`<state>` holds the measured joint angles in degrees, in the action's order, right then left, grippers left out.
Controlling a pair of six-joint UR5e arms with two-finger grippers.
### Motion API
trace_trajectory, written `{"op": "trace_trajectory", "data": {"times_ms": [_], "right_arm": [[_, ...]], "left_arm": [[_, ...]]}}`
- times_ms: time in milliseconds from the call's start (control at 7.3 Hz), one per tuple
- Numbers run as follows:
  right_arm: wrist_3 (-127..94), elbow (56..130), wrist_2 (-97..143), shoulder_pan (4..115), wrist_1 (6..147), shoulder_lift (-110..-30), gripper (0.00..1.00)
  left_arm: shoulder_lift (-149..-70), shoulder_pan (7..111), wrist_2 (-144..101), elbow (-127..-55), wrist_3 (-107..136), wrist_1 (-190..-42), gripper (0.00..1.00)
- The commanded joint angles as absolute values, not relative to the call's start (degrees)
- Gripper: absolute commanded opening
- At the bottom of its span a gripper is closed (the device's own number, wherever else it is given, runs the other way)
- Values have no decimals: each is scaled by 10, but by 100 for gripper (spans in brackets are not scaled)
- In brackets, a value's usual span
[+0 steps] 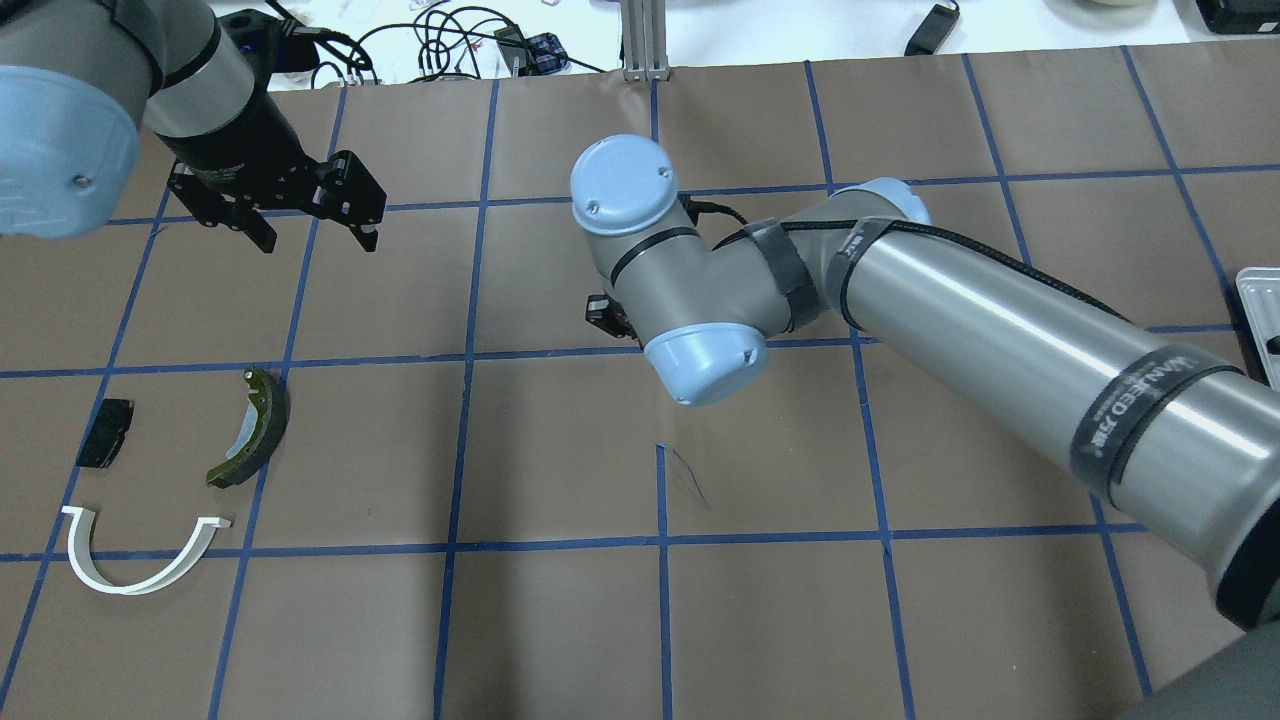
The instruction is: Place bearing gear from tray to pile
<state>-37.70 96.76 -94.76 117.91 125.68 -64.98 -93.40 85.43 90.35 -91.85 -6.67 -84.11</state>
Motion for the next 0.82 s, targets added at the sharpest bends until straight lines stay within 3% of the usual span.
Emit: {"op": "trace_trajectory", "data": {"times_ms": [0, 137, 274, 548, 685], "right_arm": [[-468, 968, -914, 1210, 1259, -637, 11], [-465, 966, -909, 1209, 1273, -635, 35], [-454, 967, -916, 1208, 1294, -635, 99], [-401, 961, -925, 1152, 1296, -642, 100], [-269, 960, -938, 1082, 1291, -654, 100]], "left_arm": [[-934, 854, 904, -919, -67, -841, 100], [-934, 854, 904, -919, -67, -841, 100], [-934, 854, 903, -919, -67, -841, 100], [-941, 854, 903, -918, -66, -842, 100], [-944, 853, 904, -917, -65, -842, 100]]}}
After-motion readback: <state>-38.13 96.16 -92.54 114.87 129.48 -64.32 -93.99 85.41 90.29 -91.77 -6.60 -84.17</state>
